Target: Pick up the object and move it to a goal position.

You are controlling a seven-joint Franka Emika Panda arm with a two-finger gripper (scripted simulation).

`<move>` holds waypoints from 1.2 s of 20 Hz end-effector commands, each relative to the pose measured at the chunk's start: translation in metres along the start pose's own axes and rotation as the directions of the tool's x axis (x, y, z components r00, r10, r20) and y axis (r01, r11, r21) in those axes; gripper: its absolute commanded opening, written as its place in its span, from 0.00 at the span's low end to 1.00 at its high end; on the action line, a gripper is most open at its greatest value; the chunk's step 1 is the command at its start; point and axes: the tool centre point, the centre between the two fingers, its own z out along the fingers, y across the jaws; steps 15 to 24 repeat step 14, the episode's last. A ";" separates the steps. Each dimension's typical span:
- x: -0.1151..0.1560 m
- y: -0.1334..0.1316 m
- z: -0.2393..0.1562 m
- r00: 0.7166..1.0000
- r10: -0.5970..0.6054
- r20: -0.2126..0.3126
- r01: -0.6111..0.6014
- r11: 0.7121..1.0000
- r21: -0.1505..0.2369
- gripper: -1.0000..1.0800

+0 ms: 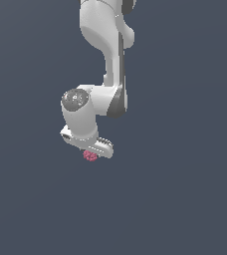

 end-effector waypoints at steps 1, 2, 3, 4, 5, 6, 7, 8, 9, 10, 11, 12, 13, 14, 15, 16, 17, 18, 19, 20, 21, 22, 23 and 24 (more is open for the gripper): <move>-0.003 0.023 -0.014 1.000 0.000 0.000 0.000 1.000 0.001 0.00; -0.003 0.031 -0.019 1.000 0.000 0.000 0.000 1.000 0.001 0.00; -0.004 0.039 -0.024 1.000 0.000 0.000 0.000 1.000 0.001 0.00; -0.004 0.047 -0.029 1.000 0.000 0.000 0.000 1.000 0.001 0.00; -0.005 0.054 -0.033 1.000 0.000 0.000 0.000 1.000 0.001 0.00; -0.005 0.060 -0.037 1.000 0.000 0.000 0.000 1.000 0.001 0.00; -0.005 0.065 -0.040 1.000 0.000 0.000 0.000 1.000 0.001 0.00; -0.006 0.070 -0.043 1.000 0.000 0.000 0.000 1.000 0.001 0.00; -0.006 0.075 -0.046 1.000 0.000 0.000 0.000 1.000 0.001 0.00; -0.006 0.078 -0.048 1.000 0.000 0.000 0.000 1.000 0.001 0.00; -0.006 0.081 -0.050 1.000 -0.001 0.000 0.001 1.000 0.000 0.00; -0.005 0.083 -0.051 1.000 -0.001 0.000 0.001 1.000 0.000 0.00; -0.005 0.084 -0.052 1.000 -0.001 0.000 0.001 1.000 0.000 0.00; -0.005 0.084 -0.052 1.000 -0.001 0.000 0.001 1.000 0.000 0.00; -0.005 0.084 -0.052 1.000 -0.001 0.000 0.001 1.000 0.000 0.00; -0.005 0.084 -0.052 1.000 -0.001 0.000 0.001 1.000 0.000 0.00; -0.005 0.084 -0.052 1.000 -0.001 0.000 0.001 1.000 0.000 0.00; -0.005 0.084 -0.052 1.000 -0.001 0.000 0.001 1.000 0.000 0.00; -0.005 0.084 -0.052 1.000 -0.001 0.000 0.001 1.000 0.000 0.00; -0.005 0.084 -0.052 1.000 -0.001 0.000 0.001 1.000 0.000 0.00; -0.005 0.084 -0.052 1.000 -0.001 0.000 0.001 1.000 0.000 0.00; -0.005 0.084 -0.052 1.000 -0.001 0.000 0.001 1.000 0.000 0.00; -0.005 0.084 -0.052 1.000 -0.001 0.000 0.001 1.000 0.000 0.00; -0.005 0.084 -0.052 1.000 -0.001 0.000 0.001 1.000 0.000 0.00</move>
